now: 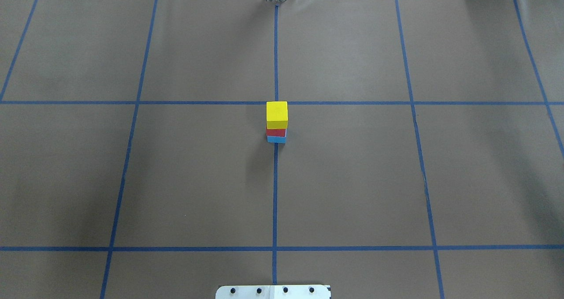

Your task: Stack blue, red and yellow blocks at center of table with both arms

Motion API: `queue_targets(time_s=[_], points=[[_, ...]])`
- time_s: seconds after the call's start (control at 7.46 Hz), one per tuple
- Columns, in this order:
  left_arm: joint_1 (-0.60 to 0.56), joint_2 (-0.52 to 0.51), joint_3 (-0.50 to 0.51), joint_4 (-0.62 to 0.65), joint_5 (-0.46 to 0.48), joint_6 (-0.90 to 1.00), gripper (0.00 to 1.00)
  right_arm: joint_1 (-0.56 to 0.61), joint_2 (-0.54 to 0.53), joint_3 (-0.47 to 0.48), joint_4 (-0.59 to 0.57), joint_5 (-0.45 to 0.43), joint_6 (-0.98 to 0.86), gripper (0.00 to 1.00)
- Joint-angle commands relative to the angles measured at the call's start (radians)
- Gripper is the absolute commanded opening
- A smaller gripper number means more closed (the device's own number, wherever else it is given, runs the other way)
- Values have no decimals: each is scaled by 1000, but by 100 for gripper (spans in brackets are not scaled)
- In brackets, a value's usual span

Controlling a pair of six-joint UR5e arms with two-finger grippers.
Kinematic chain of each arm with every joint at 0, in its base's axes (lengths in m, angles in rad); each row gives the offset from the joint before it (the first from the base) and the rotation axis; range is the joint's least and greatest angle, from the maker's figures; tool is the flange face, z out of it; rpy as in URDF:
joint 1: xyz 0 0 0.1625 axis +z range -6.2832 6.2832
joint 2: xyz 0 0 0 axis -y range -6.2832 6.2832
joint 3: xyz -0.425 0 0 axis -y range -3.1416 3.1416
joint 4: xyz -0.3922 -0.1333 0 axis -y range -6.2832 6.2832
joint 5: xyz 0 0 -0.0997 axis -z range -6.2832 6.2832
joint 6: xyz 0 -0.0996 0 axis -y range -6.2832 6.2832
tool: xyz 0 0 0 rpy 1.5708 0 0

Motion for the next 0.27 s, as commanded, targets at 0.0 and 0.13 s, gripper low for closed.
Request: queue_targets(time_s=[0.0, 0.13], points=[[0, -2, -2, 0, 0, 0, 100, -1, 2, -1, 1, 0, 1, 100], [0, -6, -3, 0, -1, 0, 100, -1, 2, -1, 1, 1, 1, 100]])
